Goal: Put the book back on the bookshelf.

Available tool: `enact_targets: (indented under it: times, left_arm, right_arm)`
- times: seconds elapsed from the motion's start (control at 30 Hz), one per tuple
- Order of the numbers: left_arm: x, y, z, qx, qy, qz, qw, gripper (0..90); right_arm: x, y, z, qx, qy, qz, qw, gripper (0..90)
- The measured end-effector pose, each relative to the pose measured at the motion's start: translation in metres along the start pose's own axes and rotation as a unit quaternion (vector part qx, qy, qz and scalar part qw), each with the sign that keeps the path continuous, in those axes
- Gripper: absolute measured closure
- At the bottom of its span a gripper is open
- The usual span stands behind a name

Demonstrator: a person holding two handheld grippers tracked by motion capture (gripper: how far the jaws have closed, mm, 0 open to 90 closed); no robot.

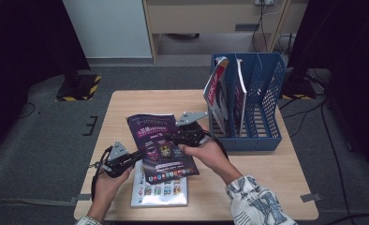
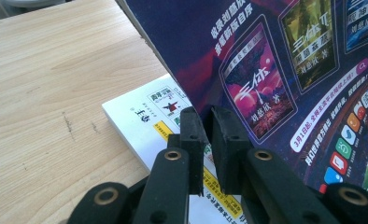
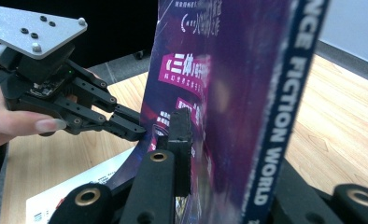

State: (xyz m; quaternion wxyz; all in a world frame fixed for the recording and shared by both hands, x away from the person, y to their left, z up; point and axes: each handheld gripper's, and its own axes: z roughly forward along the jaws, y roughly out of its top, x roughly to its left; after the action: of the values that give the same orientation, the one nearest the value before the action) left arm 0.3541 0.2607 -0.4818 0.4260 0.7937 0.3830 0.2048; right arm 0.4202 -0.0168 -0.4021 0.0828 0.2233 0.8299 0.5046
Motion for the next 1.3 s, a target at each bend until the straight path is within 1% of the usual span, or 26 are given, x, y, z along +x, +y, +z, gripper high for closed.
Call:
enact_targets:
  times: [0.13, 0.17, 0.2, 0.23, 0.3, 0.37, 0.4, 0.5, 0.6, 0.77, 0.97, 1.13, 1.17, 1.2, 1.3]
  left_arm:
    - [0.000, 0.000, 0.000, 0.000, -0.001, 0.000, 1.0000, 83.1]
    - [0.000, 0.001, 0.000, 0.000, -0.001, 0.000, 1.0000, 83.2]
    - [0.000, 0.001, -0.001, -0.001, -0.001, 0.001, 1.0000, 83.2]
    - [0.000, 0.002, -0.001, -0.002, 0.001, 0.003, 1.0000, 83.2]
    - [0.000, 0.005, -0.003, -0.006, 0.007, 0.009, 0.9999, 83.2]
    - [0.002, 0.008, -0.006, -0.014, 0.014, 0.011, 0.9997, 83.3]
    - [0.003, 0.010, -0.008, -0.015, 0.018, 0.015, 0.9996, 83.3]
    - [0.006, 0.014, -0.012, -0.024, 0.028, 0.017, 0.9992, 83.3]
    - [0.010, 0.017, -0.016, -0.033, 0.035, 0.014, 0.9987, 83.3]
    - [0.009, 0.019, -0.018, -0.031, 0.043, 0.025, 0.9983, 83.3]
    - [0.009, 0.022, -0.021, -0.038, 0.048, 0.028, 0.9978, 83.3]
    - [0.009, 0.021, -0.022, -0.042, 0.047, 0.029, 0.9976, 83.3]
    - [0.009, 0.021, -0.022, -0.043, 0.046, 0.028, 0.9976, 83.3]
    - [0.009, 0.021, -0.022, -0.043, 0.046, 0.030, 0.9975, 83.3]
    - [0.008, 0.021, -0.023, -0.044, 0.047, 0.031, 0.9974, 83.2]
  right_arm:
    - [-0.002, -0.001, 0.003, 0.007, -0.004, 0.002, 1.0000, 77.8]
    - [-0.002, -0.001, 0.003, 0.008, -0.005, 0.001, 1.0000, 80.2]
    - [-0.003, 0.000, 0.002, 0.006, -0.005, 0.002, 1.0000, 83.3]
    - [-0.004, 0.000, 0.001, 0.004, -0.001, 0.009, 1.0000, 83.6]
    - [-0.005, 0.001, 0.000, 0.001, -0.009, 0.009, 0.9999, 83.8]
    - [-0.007, 0.001, -0.001, -0.009, -0.007, 0.016, 0.9998, 83.8]
    - [-0.007, 0.002, -0.001, -0.015, -0.007, 0.019, 0.9997, 83.8]
    - [-0.006, 0.005, -0.001, -0.024, -0.006, 0.017, 0.9996, 83.8]
    - [-0.005, 0.007, -0.001, -0.030, -0.005, 0.015, 0.9994, 83.7]
    - [-0.004, 0.008, -0.001, -0.031, -0.005, 0.012, 0.9994, 83.5]
    - [-0.005, 0.006, -0.003, -0.032, -0.004, 0.011, 0.9994, 82.6]
    - [-0.004, 0.002, -0.003, -0.039, 0.001, 0.009, 0.9992, 79.0]
    - [-0.003, 0.001, -0.003, -0.038, 0.001, 0.009, 0.9992, 78.9]
    - [-0.003, 0.001, -0.003, -0.035, 0.001, 0.004, 0.9994, 78.7]
    - [-0.001, -0.002, 0.001, -0.028, 0.003, 0.002, 0.9996, 77.6]
